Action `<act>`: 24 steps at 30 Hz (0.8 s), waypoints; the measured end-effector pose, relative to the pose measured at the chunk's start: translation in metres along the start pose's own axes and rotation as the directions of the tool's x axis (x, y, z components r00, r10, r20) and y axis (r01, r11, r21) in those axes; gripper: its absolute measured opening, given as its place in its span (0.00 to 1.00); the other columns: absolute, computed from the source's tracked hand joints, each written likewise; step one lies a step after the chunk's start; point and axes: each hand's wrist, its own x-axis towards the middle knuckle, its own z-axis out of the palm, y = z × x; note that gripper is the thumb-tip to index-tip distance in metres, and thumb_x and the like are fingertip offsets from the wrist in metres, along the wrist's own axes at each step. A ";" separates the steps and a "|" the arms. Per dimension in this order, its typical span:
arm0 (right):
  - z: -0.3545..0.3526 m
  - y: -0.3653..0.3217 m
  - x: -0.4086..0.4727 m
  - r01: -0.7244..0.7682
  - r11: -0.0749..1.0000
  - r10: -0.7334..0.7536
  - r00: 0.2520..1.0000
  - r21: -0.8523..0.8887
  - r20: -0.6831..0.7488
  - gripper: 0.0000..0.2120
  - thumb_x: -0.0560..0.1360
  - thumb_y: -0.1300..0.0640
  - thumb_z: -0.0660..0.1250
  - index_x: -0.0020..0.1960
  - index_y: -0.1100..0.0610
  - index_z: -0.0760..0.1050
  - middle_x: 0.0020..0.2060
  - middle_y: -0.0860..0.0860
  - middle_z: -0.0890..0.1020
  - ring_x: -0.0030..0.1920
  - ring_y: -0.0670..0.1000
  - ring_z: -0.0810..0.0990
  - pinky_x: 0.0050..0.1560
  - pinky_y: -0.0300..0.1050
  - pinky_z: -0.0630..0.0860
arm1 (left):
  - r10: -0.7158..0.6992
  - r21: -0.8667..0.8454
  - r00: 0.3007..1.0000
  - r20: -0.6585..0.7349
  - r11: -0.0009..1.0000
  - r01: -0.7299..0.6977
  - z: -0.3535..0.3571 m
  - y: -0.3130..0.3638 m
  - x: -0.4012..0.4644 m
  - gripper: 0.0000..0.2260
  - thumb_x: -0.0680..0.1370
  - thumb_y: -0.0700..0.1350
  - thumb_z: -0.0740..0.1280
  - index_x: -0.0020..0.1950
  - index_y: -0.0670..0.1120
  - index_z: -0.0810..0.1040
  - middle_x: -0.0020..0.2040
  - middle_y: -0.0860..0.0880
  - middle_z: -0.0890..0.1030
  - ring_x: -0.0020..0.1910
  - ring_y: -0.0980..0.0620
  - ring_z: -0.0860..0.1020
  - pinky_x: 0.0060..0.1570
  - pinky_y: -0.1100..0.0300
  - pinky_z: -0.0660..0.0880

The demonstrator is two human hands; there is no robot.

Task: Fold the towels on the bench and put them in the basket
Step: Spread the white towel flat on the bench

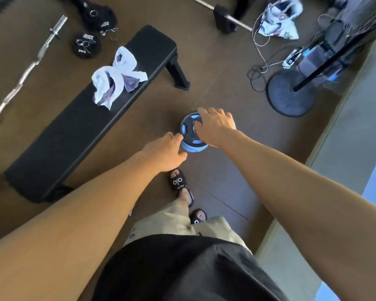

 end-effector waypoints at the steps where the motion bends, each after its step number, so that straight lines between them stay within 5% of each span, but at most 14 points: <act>1: -0.007 0.000 0.016 0.009 1.000 -0.009 1.000 -0.010 -0.004 0.23 0.83 0.46 0.52 0.76 0.52 0.63 0.70 0.55 0.72 0.70 0.60 0.68 0.69 0.57 0.64 | -0.006 -0.016 1.000 -0.005 1.000 0.006 -0.008 -0.004 0.014 0.23 0.83 0.55 0.59 0.76 0.47 0.62 0.72 0.43 0.68 0.67 0.40 0.73 0.61 0.47 0.72; 13: -0.083 0.001 0.171 0.124 0.989 -0.121 0.992 -0.086 0.042 0.22 0.83 0.46 0.52 0.73 0.53 0.65 0.68 0.55 0.73 0.69 0.60 0.69 0.69 0.59 0.64 | -0.112 -0.129 0.994 0.002 0.985 0.112 -0.108 -0.046 0.124 0.24 0.84 0.55 0.58 0.76 0.47 0.61 0.74 0.44 0.66 0.65 0.40 0.75 0.61 0.45 0.75; 24: -0.133 -0.003 0.320 0.424 0.881 -0.390 0.902 -0.210 0.187 0.23 0.84 0.45 0.50 0.74 0.54 0.64 0.68 0.57 0.73 0.69 0.62 0.70 0.67 0.61 0.65 | -0.429 -0.411 0.903 -0.027 0.828 0.381 -0.161 -0.043 0.203 0.25 0.83 0.54 0.59 0.78 0.48 0.60 0.74 0.45 0.65 0.64 0.41 0.76 0.61 0.45 0.75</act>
